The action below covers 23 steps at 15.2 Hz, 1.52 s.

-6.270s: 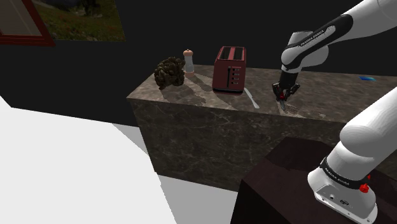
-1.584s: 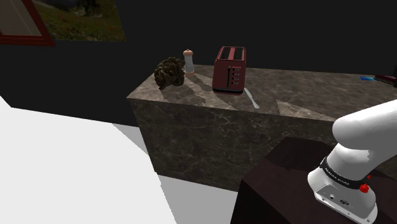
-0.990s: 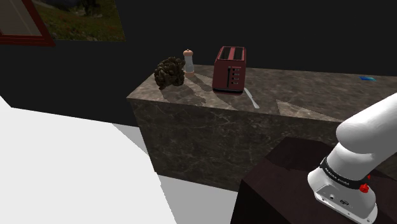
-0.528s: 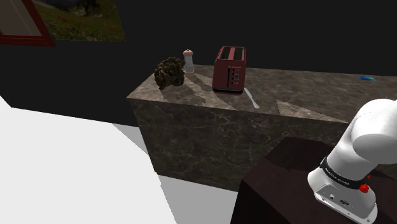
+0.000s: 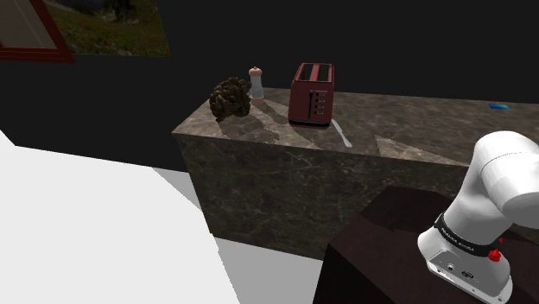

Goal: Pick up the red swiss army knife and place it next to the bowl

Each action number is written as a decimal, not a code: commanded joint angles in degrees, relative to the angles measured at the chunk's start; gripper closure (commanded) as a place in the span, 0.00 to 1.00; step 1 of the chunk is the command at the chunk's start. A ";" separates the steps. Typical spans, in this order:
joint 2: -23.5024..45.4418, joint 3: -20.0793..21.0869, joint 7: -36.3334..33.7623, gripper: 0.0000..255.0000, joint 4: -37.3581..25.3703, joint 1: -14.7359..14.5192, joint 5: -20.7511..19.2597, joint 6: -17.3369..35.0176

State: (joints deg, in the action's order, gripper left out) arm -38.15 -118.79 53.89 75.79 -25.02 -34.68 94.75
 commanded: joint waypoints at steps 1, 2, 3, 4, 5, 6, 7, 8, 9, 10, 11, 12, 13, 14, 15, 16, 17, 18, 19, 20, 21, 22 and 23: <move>-2.27 -1.53 0.77 1.00 -2.98 -1.93 -1.36 -0.58; -2.36 -1.57 0.60 1.00 -2.22 -1.67 -1.47 0.12; -2.47 -1.62 0.42 1.00 -1.48 -1.44 -1.58 0.81; -2.59 -1.67 0.25 1.00 -0.77 -1.22 -1.71 1.49; -2.71 -1.74 0.07 1.00 -0.08 -1.02 -1.84 2.15; -2.85 -1.82 -0.10 1.00 0.58 -0.83 -1.99 2.81; -3.00 -1.91 -0.27 1.00 1.22 -0.67 -2.14 3.46; -3.17 -2.00 -0.44 1.00 1.84 -0.51 -2.31 4.10; -3.34 -2.11 -0.62 1.00 2.44 -0.38 -2.48 4.73; -3.51 -2.23 -0.79 1.00 3.01 -0.26 -2.66 5.35; -3.70 -2.35 -0.96 1.00 3.57 -0.15 -2.85 5.97; -3.90 -2.48 -1.13 1.00 4.10 -0.05 -3.04 6.57; -4.11 -2.62 -1.31 1.00 4.62 0.03 -3.24 7.17; -4.33 -2.77 -1.48 1.00 5.12 0.10 -3.45 7.77; -4.55 -2.93 -1.65 1.00 5.59 0.16 -3.67 8.35; -4.78 -3.09 -1.82 1.00 6.05 0.20 -3.89 8.93; -5.02 -3.27 -2.00 1.00 6.50 0.24 -4.12 9.50; -5.27 -3.45 -2.17 1.00 6.92 0.26 -4.36 10.06; -5.53 -3.64 -2.34 1.00 7.33 0.27 -4.60 10.62; -5.79 -3.83 -2.51 1.00 7.72 0.28 -4.84 11.17; -6.06 -4.03 -2.68 1.00 8.09 0.27 -5.09 11.71; -6.34 -4.24 -2.86 1.00 8.45 0.25 -5.35 12.25; -6.63 -4.46 -3.03 1.00 8.79 0.23 -5.61 12.78</move>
State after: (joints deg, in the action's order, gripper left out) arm -44.39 -122.97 50.99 84.43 -24.67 -39.98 107.04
